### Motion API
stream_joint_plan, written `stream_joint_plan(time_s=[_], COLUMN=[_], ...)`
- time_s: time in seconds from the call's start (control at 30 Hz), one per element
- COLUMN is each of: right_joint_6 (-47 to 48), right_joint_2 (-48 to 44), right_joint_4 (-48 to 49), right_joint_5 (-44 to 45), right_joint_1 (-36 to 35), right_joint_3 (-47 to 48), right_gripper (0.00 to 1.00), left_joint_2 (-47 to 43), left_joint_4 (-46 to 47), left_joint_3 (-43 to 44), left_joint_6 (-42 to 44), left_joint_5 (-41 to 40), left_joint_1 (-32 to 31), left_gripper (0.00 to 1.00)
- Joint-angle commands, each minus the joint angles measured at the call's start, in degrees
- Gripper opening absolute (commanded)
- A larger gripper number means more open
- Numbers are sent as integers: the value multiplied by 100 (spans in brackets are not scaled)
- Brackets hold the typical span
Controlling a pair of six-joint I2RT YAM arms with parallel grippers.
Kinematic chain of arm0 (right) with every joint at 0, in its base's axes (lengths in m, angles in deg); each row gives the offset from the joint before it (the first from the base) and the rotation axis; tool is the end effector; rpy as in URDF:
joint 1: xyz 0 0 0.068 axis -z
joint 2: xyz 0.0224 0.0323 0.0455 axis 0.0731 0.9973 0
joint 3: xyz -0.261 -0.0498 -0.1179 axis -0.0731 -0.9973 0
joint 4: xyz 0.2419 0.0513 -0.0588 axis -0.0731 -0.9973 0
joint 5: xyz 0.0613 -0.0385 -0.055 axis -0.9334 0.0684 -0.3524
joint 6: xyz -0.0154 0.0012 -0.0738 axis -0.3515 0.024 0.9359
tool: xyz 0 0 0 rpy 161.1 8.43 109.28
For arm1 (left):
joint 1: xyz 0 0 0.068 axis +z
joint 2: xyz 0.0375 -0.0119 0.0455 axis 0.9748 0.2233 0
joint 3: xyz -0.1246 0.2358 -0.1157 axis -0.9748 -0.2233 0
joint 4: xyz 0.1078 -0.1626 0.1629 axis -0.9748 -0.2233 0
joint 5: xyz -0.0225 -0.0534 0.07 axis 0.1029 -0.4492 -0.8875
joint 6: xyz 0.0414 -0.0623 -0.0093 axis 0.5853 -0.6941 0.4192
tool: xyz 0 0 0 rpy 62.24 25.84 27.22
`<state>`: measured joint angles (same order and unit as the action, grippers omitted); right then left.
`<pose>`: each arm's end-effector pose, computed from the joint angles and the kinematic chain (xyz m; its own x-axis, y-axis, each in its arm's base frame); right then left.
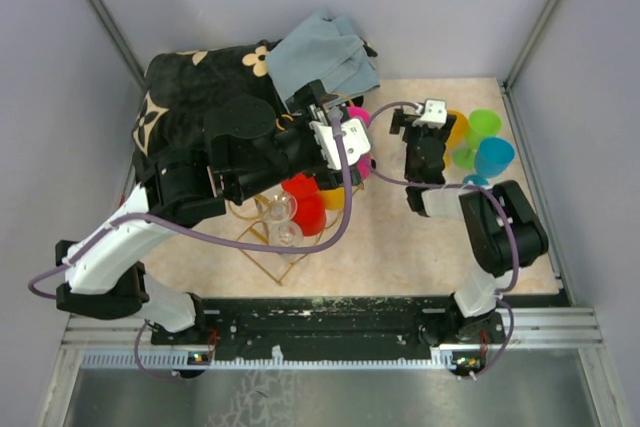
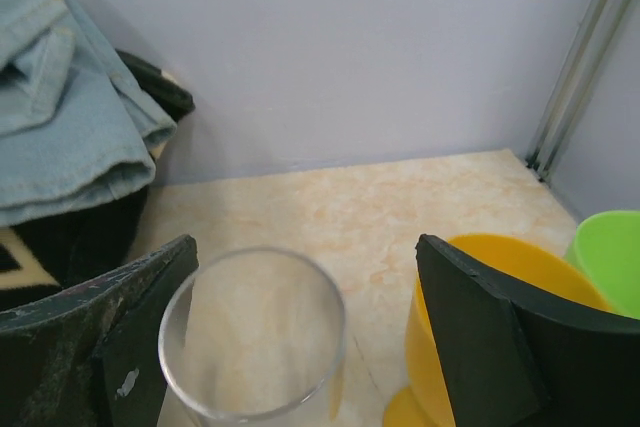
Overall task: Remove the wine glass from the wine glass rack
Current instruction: Place the wine glass at the center of the board.
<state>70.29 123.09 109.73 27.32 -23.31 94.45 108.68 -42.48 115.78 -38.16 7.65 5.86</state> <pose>0.3586 0.0935 0.2540 0.1793 -0.0223 -0.9835 0.1485 0.9889 0.0047 0.1100 -0.2662 0.5602 0.4341 0.4423 -0.7848 0.6893 0.3979 0.6055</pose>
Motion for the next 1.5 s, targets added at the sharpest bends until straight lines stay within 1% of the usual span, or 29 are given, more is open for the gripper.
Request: stream_joint_plan(time_s=[0.0, 0.17, 0.33, 0.47, 0.53, 0.6, 0.7, 0.77, 0.97, 1.03, 1.1, 1.17, 1.23, 1.33, 1.4, 1.47], right_joint_6=[70, 284, 215, 77, -41, -353, -873, -1132, -2476, -2967, -3473, -3984, -4493, -5246, -5622, -5919], right_joint_2=[-939, -1428, -2030, -2632, -2883, -3091, -3248, -3299, -3239, -3223, -3258, -3331, -3398, -3490, -3474, -3420], right_joint_4=[-283, -854, -1598, -2914, -3833, -5120, -6718, -7665, -10409, -10982, -11232, -11152, -10882, -10143, -9717, -9433], right_joint_5=[29, -7, 83, 172, 220, 234, 69, -114, -985, -1443, -2036, -2631, -3194, -3799, -4045, -4200], right_joint_1=[-40, -31, -31, -31, -31, -31, -36, -31, -31, -31, -33, -31, -31, -20, -22, -19], right_joint_3=[100, 319, 574, 1082, 1544, 2152, 3015, 3569, 5328, 5686, 5740, 5542, 5257, 4676, 4394, 4205], right_gripper=[90, 91, 91, 92, 92, 92, 93, 93, 93, 94, 94, 94, 94, 94, 95, 95], left_joint_2=[-138, -158, -202, -231, -238, -259, -338, -457, -1120, -1297, -1413, -1446, -1356, -1038, -815, -644], left_joint_4=[99, 133, 211, 260, 288, 276, 155, 69, 180, 175, 165, 167, 194, 311, 460, 613], left_joint_3=[104, 146, 148, 304, 412, 514, 582, 433, -795, -1151, -1462, -1722, -1881, -1975, -1961, -1911], left_joint_6=[-73, -31, 17, -63, -149, -359, -1020, -1490, -2778, -3271, -3780, -4306, -4827, -5591, -5948, -6151], left_joint_5=[3, -17, -102, -181, -158, 45, 706, 1087, 1933, 2308, 2840, 3581, 4373, 5657, 6258, 6512], left_joint_1=[14, 14, 18, 103, 298, 714, 1784, 2458, 4004, 4525, 5118, 5766, 6404, 7251, 7541, 7640], left_gripper=[98, 98, 98, 98, 99, 99, 99, 99, 99, 99, 99, 100, 100, 100, 100, 100])
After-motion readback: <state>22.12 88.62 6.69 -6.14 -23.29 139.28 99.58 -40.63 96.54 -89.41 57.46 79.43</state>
